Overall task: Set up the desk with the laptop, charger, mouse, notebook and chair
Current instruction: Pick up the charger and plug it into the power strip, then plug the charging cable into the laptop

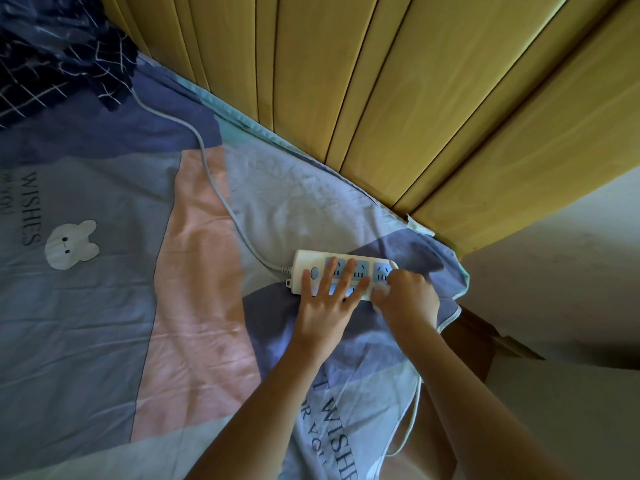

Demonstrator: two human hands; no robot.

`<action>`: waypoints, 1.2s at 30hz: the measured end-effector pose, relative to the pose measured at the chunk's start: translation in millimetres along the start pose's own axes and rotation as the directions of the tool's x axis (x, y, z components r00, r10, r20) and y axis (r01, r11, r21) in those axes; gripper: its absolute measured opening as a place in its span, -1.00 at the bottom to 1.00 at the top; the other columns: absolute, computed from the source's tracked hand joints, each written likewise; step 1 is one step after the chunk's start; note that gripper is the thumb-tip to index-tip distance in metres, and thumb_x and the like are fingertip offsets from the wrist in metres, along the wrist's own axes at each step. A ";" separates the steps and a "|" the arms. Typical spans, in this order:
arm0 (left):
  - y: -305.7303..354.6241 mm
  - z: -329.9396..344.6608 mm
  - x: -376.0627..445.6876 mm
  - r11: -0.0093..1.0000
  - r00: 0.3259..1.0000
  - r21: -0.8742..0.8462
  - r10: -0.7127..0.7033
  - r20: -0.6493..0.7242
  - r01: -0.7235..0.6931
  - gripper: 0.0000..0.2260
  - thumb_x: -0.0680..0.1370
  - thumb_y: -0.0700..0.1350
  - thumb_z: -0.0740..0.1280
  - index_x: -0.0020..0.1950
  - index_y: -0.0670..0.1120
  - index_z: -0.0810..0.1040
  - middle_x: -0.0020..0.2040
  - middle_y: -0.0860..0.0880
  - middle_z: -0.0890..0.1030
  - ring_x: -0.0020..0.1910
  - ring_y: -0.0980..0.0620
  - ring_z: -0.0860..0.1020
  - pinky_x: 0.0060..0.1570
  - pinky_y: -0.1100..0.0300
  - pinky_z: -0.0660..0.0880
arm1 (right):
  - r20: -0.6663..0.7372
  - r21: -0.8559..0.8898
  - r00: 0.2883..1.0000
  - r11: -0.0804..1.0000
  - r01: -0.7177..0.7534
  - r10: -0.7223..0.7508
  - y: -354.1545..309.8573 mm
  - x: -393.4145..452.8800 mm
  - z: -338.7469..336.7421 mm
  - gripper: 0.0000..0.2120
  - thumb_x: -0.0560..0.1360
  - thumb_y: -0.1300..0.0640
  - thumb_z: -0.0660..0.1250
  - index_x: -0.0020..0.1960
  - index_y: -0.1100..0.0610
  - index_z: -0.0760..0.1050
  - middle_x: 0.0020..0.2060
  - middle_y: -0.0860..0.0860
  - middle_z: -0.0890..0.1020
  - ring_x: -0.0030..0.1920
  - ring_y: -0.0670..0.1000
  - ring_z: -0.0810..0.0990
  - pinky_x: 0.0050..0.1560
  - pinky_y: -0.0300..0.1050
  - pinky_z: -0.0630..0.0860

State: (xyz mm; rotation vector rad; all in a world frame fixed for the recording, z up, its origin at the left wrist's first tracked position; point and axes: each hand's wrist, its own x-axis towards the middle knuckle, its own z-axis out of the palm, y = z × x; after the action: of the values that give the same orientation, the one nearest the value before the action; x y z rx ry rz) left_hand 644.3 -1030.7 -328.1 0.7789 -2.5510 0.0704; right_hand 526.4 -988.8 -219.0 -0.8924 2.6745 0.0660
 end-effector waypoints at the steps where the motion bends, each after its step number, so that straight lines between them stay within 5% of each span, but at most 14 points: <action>1: 1.9 -1.4 -0.2 1.000 1.000 -0.006 -0.001 0.022 0.001 -0.56 0.53 -0.06 0.35 0.41 0.09 0.41 0.45 -0.10 0.36 0.40 -0.23 0.37 0.17 -0.28 0.44 | 0.010 0.001 1.000 1.000 0.007 -0.007 2.1 -2.8 -0.3 -0.73 0.48 0.07 0.28 0.13 0.16 0.52 -0.07 0.10 0.64 -0.08 0.14 0.62 -0.25 -0.12 0.46; 6: 11.3 -28.9 5.0 0.999 0.994 -0.019 -0.038 0.098 0.040 -0.50 0.51 -0.02 0.36 0.45 0.03 0.39 0.46 -0.10 0.40 0.43 -0.21 0.34 0.27 -0.37 0.24 | -0.053 0.026 0.983 0.984 0.175 -0.174 20.2 -32.2 -9.6 -0.46 0.50 -0.20 0.25 0.34 0.11 0.36 0.12 0.08 0.53 -0.01 0.16 0.62 -0.21 -0.07 0.46; 9: 17.9 -51.3 17.5 0.998 0.992 -0.031 -0.059 0.109 0.062 -0.41 0.46 -0.14 0.37 0.48 -0.04 0.30 0.48 -0.08 0.36 0.47 -0.10 0.25 0.30 -0.35 0.11 | -0.210 0.105 0.939 0.948 0.299 -0.273 39.0 -54.6 -18.6 -0.50 0.52 -0.14 0.23 0.35 0.12 0.35 0.16 0.08 0.53 -0.08 0.14 0.65 -0.36 -0.10 0.45; 12: 47.3 -82.2 38.3 0.989 0.997 -0.140 -0.035 0.068 0.045 -0.50 0.56 -0.09 0.21 0.50 -0.04 0.26 0.50 -0.04 0.34 0.50 -0.02 0.25 0.31 -0.36 0.15 | -0.405 0.021 0.862 0.940 0.341 -0.304 67.6 -80.4 -29.6 -0.51 0.53 -0.10 0.14 0.36 0.14 0.42 0.31 0.09 0.51 0.23 0.14 0.54 -0.02 0.07 0.56; 14: 79.9 -103.2 53.2 0.965 0.998 -0.261 0.024 0.054 -0.009 -0.55 0.60 -0.02 0.13 0.50 -0.03 0.29 0.50 -0.01 0.34 0.49 0.00 0.26 0.35 -0.34 0.14 | -0.456 -0.013 0.844 0.950 0.312 -0.283 89.9 -99.1 -38.2 -0.51 0.54 -0.08 0.12 0.41 0.09 0.38 0.40 0.06 0.43 0.41 0.14 0.32 0.26 0.26 0.37; 21: 200.5 -147.3 68.2 0.749 0.963 -0.636 0.268 0.034 -0.186 -0.53 0.52 -0.08 0.23 0.44 -0.03 0.34 0.36 0.06 0.50 0.36 0.07 0.44 0.35 -0.19 0.22 | -0.534 0.023 0.839 0.990 0.142 -0.108 191.6 -152.6 -72.6 -0.53 0.47 0.03 0.14 0.36 0.10 0.43 0.37 0.02 0.46 0.47 0.13 0.20 0.31 0.42 0.22; 28: 313.6 -194.7 54.7 0.617 0.905 -0.700 0.413 -0.102 -0.360 -0.53 0.52 -0.16 0.27 0.43 -0.03 0.33 0.13 0.04 0.64 0.12 0.10 0.57 0.23 0.04 0.43 | -0.525 0.088 0.851 0.996 0.022 0.027 293.0 -218.6 -94.0 -0.51 0.51 0.01 0.08 0.42 0.06 0.35 0.40 -0.03 0.42 0.49 0.09 0.16 0.32 0.42 0.19; 32: 386.2 -220.0 37.9 0.495 0.875 -0.777 0.462 -0.144 -0.389 -0.61 0.59 -0.20 0.26 0.43 -0.11 0.40 0.04 -0.02 0.66 -0.08 0.00 0.62 -0.05 0.04 0.55 | -0.528 0.105 0.846 0.994 -0.016 0.070 356.4 -263.1 -106.2 -0.52 0.56 -0.01 0.00 0.45 0.06 0.30 0.46 -0.02 0.34 0.49 0.09 0.15 0.32 0.42 0.18; 36: 448.8 -238.1 21.4 0.460 0.865 -0.795 0.476 -0.155 -0.396 -0.59 0.57 -0.22 0.27 0.43 -0.06 0.42 0.08 -0.01 0.66 -0.02 0.04 0.63 -0.10 0.11 0.59 | -0.483 0.119 0.874 0.993 0.008 0.051 424.3 -299.2 -112.4 -0.48 0.55 -0.01 0.16 0.48 -0.02 0.19 0.47 -0.06 0.31 0.49 0.04 0.18 0.35 0.38 0.24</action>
State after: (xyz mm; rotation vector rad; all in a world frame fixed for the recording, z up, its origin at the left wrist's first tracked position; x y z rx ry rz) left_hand 486.9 -622.8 -68.5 -0.2688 -2.3794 -0.9418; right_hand 468.6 -491.0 -42.6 -0.9412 3.1065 -0.3570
